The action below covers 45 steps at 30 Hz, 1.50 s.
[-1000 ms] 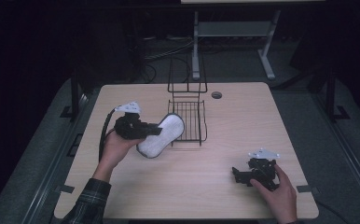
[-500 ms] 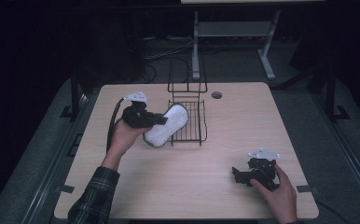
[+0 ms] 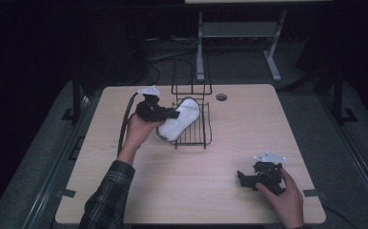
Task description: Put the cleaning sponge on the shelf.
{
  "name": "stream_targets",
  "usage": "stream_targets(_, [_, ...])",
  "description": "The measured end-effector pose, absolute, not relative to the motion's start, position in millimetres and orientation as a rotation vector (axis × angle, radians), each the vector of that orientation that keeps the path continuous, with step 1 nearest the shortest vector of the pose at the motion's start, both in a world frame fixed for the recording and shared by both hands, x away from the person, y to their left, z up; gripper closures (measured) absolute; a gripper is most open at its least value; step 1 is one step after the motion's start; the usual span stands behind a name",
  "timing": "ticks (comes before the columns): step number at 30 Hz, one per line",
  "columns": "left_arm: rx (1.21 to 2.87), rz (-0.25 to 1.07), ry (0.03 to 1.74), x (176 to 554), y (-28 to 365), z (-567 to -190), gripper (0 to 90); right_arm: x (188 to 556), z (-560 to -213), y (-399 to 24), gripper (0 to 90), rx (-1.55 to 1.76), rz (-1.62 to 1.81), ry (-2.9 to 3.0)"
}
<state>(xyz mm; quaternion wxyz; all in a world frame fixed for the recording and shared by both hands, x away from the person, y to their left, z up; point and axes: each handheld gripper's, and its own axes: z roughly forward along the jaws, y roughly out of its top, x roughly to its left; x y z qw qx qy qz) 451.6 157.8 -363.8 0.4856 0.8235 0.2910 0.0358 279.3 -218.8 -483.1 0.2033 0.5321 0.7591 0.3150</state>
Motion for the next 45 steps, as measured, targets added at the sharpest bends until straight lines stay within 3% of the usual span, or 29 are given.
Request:
stream_targets(24, [1.995, 0.009, 0.769, 478.9, 129.0, -395.2, 76.2, 279.3, -483.1, -218.8, 0.0, 1.484, 0.879, 2.118])
stream_targets(45, [2.064, 0.171, 0.825, 493.2, 126.8, -413.8, 64.8, 279.3, -483.1, -218.9, 0.0, 1.483, 0.878, 2.118])
